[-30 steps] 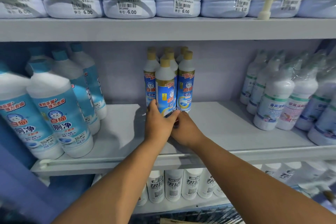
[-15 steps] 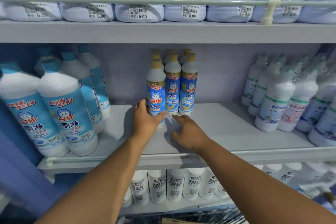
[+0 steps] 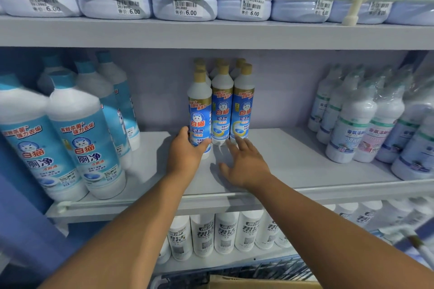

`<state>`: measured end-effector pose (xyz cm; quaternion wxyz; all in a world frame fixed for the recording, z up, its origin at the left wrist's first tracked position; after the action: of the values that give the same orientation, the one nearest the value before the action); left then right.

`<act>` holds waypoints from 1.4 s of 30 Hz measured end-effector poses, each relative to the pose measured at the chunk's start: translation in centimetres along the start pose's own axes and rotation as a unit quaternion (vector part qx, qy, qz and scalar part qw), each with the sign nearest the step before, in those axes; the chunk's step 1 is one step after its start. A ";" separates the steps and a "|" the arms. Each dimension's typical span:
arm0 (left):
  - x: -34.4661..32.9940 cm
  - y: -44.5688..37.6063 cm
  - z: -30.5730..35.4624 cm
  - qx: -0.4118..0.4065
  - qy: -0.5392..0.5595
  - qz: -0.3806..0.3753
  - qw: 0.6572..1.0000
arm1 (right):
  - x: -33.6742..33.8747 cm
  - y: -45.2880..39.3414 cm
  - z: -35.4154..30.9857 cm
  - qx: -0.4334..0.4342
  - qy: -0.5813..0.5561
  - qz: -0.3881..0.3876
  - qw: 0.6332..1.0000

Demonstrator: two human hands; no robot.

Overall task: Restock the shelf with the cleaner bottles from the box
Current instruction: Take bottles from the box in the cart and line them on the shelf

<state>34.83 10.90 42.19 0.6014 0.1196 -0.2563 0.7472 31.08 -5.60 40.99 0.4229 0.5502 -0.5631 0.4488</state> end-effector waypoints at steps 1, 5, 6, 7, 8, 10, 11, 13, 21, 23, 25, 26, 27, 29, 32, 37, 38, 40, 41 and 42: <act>0.1 0.0 0.1 0.001 -0.006 -0.003 1.000 | 0.1 0.2 -0.1 -0.006 0.009 -0.001 1.000; 1.2 0.8 0.7 0.005 -0.073 -0.004 0.997 | 1.2 1.3 -0.7 -0.028 0.033 -0.006 0.999; 1.6 1.3 0.9 0.007 -0.098 0.001 0.995 | 1.4 1.7 -0.8 -0.030 0.040 -0.006 0.999; 1.9 1.7 1.0 0.004 -0.125 0.003 0.992 | 1.7 2.1 -0.9 -0.031 0.046 -0.006 0.998; 2.1 2.3 1.2 -0.006 -0.156 -0.002 0.988 | 1.9 2.6 -1.0 -0.032 0.050 -0.006 0.998; 2.6 3.5 1.3 -0.024 -0.227 -0.028 0.973 | 2.3 3.7 -1.1 -0.033 0.057 -0.006 0.998; 2.7 4.0 1.2 -0.031 -0.254 -0.043 0.966 | 2.5 4.3 -1.2 -0.034 0.058 -0.009 0.998; 2.8 5.5 0.9 -0.041 -0.295 -0.085 0.951 | 2.7 5.8 -1.2 -0.033 0.059 -0.013 0.998; 3.4 13.6 2.5 -0.106 -0.362 -0.150 0.914 | 3.0 12.8 0.7 -0.012 0.061 -0.026 0.998; 3.3 16.1 2.7 -0.098 -0.374 -0.145 0.911 | 3.0 14.9 1.9 -0.009 0.059 -0.032 0.998; 3.1 18.4 2.9 -0.095 -0.390 -0.144 0.905 | 2.9 17.1 3.2 -0.007 0.053 -0.037 0.998; 2.9 19.6 3.0 -0.092 -0.394 -0.143 0.903 | 2.8 18.3 4.0 -0.004 0.051 -0.038 0.998; 2.7 20.9 3.1 -0.091 -0.394 -0.142 0.904 | 2.6 19.5 4.7 -0.001 0.050 -0.039 0.998; 2.3 23.5 3.2 -0.087 -0.384 -0.141 0.909 | 1.9 21.9 6.4 0.003 0.045 -0.047 0.998; 1.1 27.8 3.0 -0.074 -0.373 -0.144 0.913 | 0.3 25.4 8.4 -0.001 0.040 -0.065 0.997; -1.8 34.1 1.4 -0.035 -0.363 -0.180 0.913 | -3.9 30.2 11.2 -0.005 0.020 -0.110 0.994; -2.5 35.1 1.0 -0.028 -0.363 -0.185 0.913 | -4.8 31.0 11.7 -0.006 0.017 -0.123 0.992; -3.9 36.9 0.0 -0.014 -0.356 -0.197 0.913 | -6.8 32.2 12.6 -0.008 0.016 -0.150 0.989; -4.7 37.7 -0.7 -0.003 -0.351 -0.208 0.913 | -7.8 32.8 13.0 -0.009 0.016 -0.161 0.987; -5.5 38.5 -1.4 0.008 -0.347 -0.217 0.912 | -8.9 33.4 13.4 -0.012 0.014 -0.170 0.985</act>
<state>-0.59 1.46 29.17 0.6213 0.4291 -0.4102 0.5116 -1.76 -16.70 27.77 0.5075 0.6267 -0.4605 0.3710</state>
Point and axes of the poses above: each hand's wrist, its own y-axis away from the middle knuckle, its own x-axis out of the back of the hand, z = x × y, the point moved 2 cm from there along -y, towards the middle knuckle, and after that the axes turned 2 degrees about -x, right-handed, at the moved point
